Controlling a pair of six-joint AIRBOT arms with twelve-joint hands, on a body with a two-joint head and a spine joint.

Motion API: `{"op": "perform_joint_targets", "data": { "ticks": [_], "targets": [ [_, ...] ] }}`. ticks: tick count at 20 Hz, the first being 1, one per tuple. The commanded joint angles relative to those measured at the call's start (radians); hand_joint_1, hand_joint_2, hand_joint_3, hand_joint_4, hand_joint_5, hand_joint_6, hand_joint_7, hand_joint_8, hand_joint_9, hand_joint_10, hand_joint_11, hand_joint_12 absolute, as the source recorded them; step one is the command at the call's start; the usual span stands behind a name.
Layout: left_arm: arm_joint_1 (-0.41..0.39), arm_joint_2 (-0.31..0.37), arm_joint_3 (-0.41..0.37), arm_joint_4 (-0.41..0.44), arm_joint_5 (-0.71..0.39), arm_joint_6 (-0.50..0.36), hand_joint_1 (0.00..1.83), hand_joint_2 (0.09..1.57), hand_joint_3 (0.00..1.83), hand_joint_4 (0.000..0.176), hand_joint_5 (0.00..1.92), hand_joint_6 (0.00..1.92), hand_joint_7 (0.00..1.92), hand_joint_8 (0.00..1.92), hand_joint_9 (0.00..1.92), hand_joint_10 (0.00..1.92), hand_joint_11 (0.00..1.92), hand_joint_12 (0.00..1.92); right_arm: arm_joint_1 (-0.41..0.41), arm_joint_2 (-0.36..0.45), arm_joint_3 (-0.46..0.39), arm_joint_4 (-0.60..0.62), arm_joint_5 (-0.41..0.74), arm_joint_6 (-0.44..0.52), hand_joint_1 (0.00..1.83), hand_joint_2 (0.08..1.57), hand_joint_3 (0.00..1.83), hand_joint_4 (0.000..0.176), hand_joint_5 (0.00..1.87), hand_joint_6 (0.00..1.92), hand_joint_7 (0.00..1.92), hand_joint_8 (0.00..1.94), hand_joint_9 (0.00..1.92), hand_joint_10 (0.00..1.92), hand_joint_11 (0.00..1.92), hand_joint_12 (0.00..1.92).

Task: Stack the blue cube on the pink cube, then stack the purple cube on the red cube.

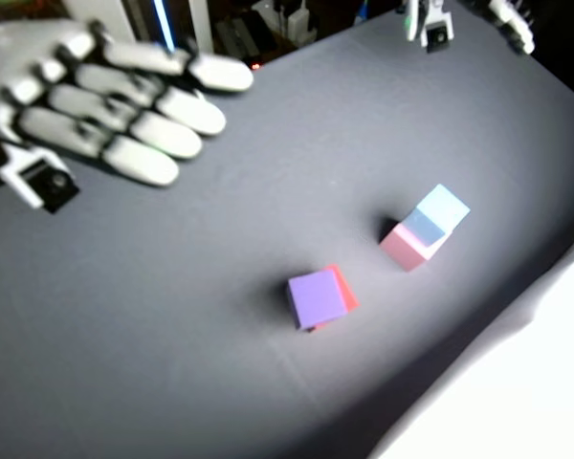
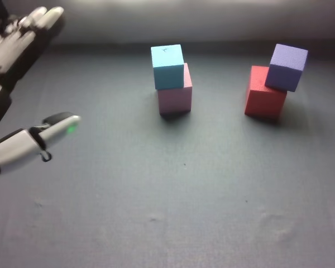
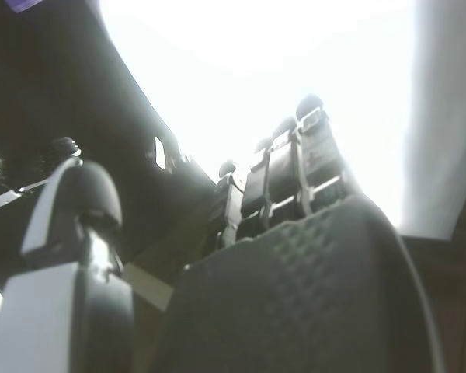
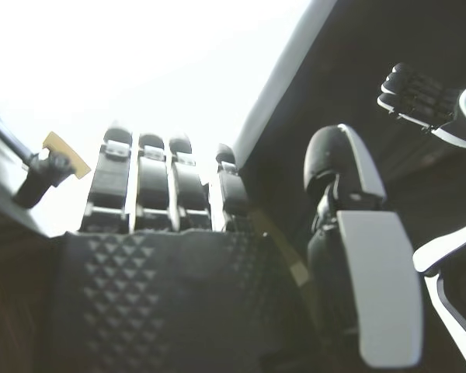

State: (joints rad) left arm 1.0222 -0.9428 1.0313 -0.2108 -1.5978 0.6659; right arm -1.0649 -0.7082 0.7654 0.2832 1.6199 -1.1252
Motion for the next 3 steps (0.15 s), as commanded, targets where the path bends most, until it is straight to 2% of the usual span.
{"op": "perform_joint_targets", "data": {
  "ticks": [1, 2, 3],
  "targets": [
    [-0.026, 0.019, -0.002, 0.027, -0.133, 0.016, 0.78, 1.24, 0.01, 0.129, 0.02, 0.01, 0.0, 0.0, 0.05, 0.02, 0.01, 0.02, 0.007, 0.013, -0.003, -0.02, 0.142, 0.001, 0.45, 1.32, 0.0, 0.174, 0.0, 0.85, 0.1, 0.03, 0.09, 0.21, 0.0, 0.87],
    [-0.05, 0.035, -0.003, 0.058, -0.133, 0.039, 0.87, 1.27, 0.01, 0.125, 0.06, 0.01, 0.0, 0.0, 0.12, 0.01, 0.04, 0.04, 0.007, 0.021, -0.007, -0.033, 0.142, -0.003, 0.51, 1.35, 0.01, 0.176, 0.0, 0.24, 0.1, 0.02, 0.12, 0.23, 0.0, 0.95],
    [-0.06, 0.045, -0.004, 0.073, -0.133, 0.046, 0.85, 1.33, 0.01, 0.14, 0.04, 0.0, 0.16, 0.02, 0.1, 0.0, 0.01, 0.01, 0.007, 0.026, -0.009, -0.037, 0.142, -0.004, 0.5, 1.4, 0.0, 0.176, 0.0, 0.26, 0.14, 0.01, 0.15, 0.18, 0.0, 0.86]
  ]
}}
